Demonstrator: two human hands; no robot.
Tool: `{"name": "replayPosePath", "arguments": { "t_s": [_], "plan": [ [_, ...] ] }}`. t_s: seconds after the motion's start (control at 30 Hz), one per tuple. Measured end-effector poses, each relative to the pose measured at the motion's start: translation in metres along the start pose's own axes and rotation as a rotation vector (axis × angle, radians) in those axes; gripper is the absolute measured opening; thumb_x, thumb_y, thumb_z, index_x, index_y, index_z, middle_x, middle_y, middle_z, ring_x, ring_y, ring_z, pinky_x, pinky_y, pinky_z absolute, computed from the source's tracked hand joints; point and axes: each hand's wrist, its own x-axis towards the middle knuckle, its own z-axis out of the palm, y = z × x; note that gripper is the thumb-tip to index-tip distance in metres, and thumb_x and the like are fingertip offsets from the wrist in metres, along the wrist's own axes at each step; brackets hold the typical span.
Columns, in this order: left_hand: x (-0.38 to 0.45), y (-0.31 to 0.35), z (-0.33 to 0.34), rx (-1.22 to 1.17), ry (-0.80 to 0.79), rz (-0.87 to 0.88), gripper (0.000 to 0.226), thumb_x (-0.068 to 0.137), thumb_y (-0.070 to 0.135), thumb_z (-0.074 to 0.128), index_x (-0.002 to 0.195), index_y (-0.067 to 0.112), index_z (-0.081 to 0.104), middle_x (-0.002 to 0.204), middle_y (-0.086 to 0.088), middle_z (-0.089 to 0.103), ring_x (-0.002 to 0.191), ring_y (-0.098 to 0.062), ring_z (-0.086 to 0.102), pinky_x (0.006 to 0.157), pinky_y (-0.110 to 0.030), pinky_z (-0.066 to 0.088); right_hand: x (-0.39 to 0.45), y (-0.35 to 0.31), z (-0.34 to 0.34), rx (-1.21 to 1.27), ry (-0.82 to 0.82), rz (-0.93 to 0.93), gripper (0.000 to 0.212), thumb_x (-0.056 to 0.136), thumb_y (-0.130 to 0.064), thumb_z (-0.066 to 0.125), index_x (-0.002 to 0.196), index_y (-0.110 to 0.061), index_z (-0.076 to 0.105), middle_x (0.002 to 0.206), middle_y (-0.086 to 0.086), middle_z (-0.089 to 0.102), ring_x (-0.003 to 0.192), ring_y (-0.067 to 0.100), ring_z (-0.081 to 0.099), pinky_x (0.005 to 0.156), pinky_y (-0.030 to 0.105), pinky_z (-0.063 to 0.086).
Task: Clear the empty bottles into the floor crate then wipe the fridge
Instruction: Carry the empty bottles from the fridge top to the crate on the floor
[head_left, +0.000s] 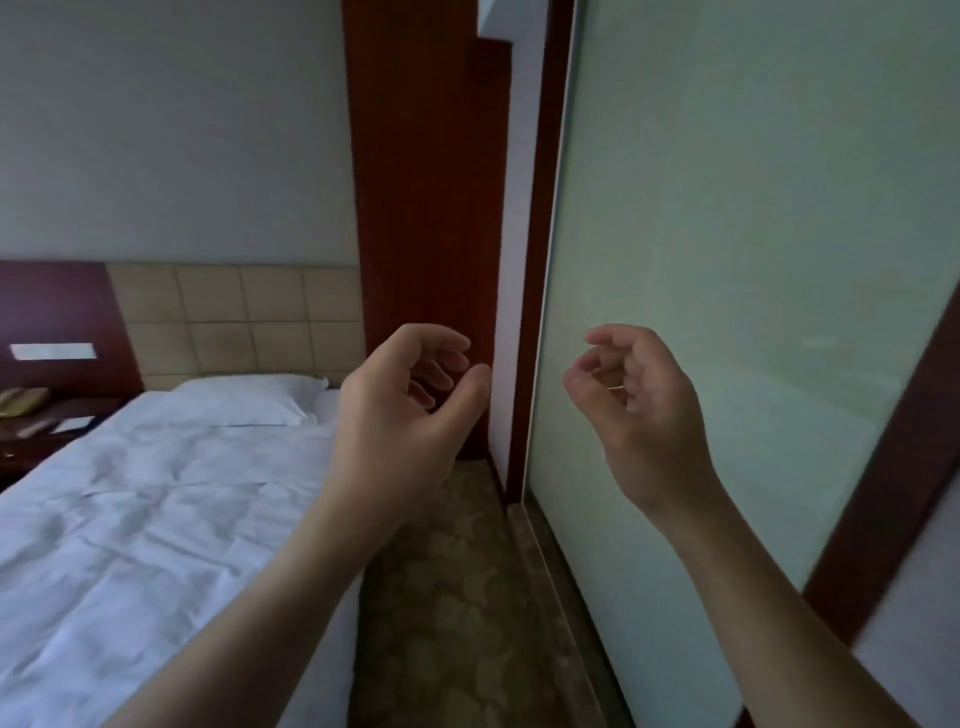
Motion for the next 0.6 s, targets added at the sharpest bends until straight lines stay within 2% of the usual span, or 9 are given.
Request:
{"name": "replayPosePath", "arguments": {
  "t_s": [0.13, 0.33, 0.47, 0.6],
  "plan": [
    [-0.002, 0.014, -0.042, 0.111, 0.091, 0.002, 0.014, 0.084, 0.035, 0.067, 0.097, 0.029, 0.065, 0.086, 0.012, 0.068, 0.08, -0.009, 0.065, 0.066, -0.019, 0.053, 0.005, -0.022, 0.026, 0.057, -0.07, -0.093, 0.033, 0.085, -0.037, 0.063, 0.115, -0.024, 0.057, 0.092, -0.007, 0.065, 0.084, 0.008, 0.064, 0.072, 0.016, 0.053],
    [-0.026, 0.046, -0.104, 0.31, 0.291, 0.0, 0.007, 0.081, 0.026, 0.068, 0.086, 0.03, 0.064, 0.085, 0.017, 0.069, 0.075, -0.006, 0.065, 0.064, -0.016, 0.05, -0.007, -0.048, 0.071, 0.219, -0.252, -0.209, 0.033, 0.084, -0.036, 0.063, 0.114, -0.024, 0.056, 0.09, -0.008, 0.065, 0.083, 0.008, 0.064, 0.071, 0.017, 0.053],
    [-0.058, 0.074, -0.143, 0.467, 0.412, -0.041, 0.007, 0.082, 0.036, 0.063, 0.081, 0.029, 0.064, 0.077, 0.013, 0.068, 0.07, -0.012, 0.064, 0.062, -0.021, 0.051, -0.029, -0.073, 0.106, 0.341, -0.391, -0.246, 0.037, 0.083, -0.044, 0.06, 0.114, -0.026, 0.055, 0.092, -0.011, 0.063, 0.086, 0.003, 0.063, 0.071, 0.012, 0.052],
    [-0.112, 0.113, -0.179, 0.655, 0.532, -0.1, 0.019, 0.084, 0.044, 0.053, 0.078, 0.029, 0.062, 0.077, 0.013, 0.067, 0.069, -0.008, 0.061, 0.061, -0.012, 0.044, -0.066, -0.111, 0.144, 0.547, -0.538, -0.25, 0.034, 0.081, -0.047, 0.062, 0.109, -0.03, 0.056, 0.088, -0.017, 0.064, 0.088, 0.002, 0.064, 0.069, 0.011, 0.051]
  ]
}}
